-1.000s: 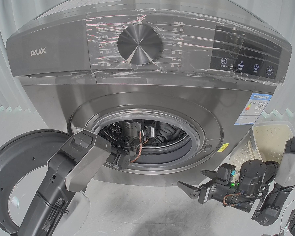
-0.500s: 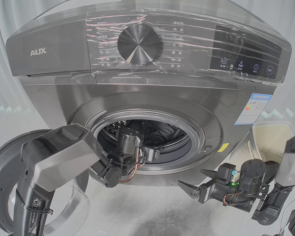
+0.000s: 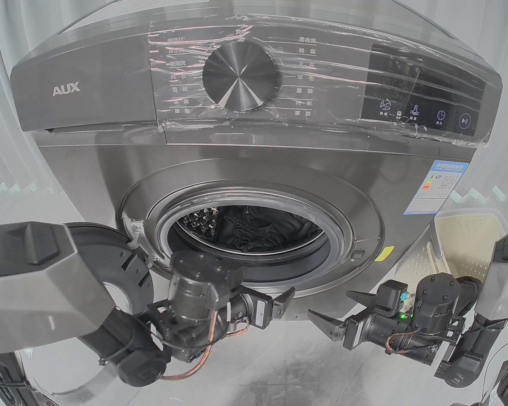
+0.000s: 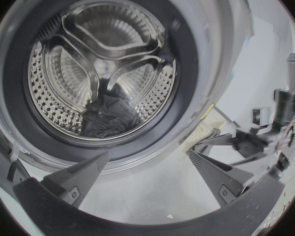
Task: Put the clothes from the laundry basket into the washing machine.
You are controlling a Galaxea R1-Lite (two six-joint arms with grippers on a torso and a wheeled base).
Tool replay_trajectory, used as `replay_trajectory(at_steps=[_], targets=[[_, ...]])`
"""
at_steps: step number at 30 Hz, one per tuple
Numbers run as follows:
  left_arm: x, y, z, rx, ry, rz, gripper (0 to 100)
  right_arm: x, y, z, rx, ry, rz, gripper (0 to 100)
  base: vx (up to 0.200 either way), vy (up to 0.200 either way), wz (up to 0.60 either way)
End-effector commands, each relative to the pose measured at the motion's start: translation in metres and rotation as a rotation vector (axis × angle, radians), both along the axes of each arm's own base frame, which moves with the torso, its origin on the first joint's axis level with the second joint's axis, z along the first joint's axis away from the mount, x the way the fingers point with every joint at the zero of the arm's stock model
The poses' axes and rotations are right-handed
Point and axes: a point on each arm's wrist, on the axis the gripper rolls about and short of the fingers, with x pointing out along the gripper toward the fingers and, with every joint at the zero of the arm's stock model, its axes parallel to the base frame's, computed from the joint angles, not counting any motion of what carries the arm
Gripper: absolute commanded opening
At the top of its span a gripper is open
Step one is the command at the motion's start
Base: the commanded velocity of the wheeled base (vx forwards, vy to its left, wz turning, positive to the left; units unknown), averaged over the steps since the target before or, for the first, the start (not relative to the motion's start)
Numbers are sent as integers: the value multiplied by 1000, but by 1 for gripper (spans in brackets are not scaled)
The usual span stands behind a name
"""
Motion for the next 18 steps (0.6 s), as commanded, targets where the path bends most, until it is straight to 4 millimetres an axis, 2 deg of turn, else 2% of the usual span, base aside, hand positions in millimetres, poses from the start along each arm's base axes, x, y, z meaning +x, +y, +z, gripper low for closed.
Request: replay_trajectory(at_steps=[1,6,8,9,13,15,16,18], targets=[[-46,18,30,-124,-62,-42,100,-7,-6,10,15,-24,-10,100,0,0,0],[-69,51,44,-173,-114,16,100,-23,-24,38,42,-124,-22,100,0,0,0],[-72,54,44,-178,-116,16,100,-25,-26,41,46,-134,-25,100,0,0,0],[-82,69,49,-225,-128,36,100,-33,-37,47,50,-153,-47,100,0,0,0],[-91,90,49,-233,-151,98,100,-39,-54,50,0,-190,-151,100,0,0,0],[-91,90,49,-233,-151,98,100,-39,-54,50,0,-190,-151,100,0,0,0],[-100,100,51,-227,-169,133,100,-42,-62,59,4,-238,-201,100,0,0,0],[-104,106,52,-224,-177,145,100,-44,-67,66,19,-271,-222,100,0,0,0]])
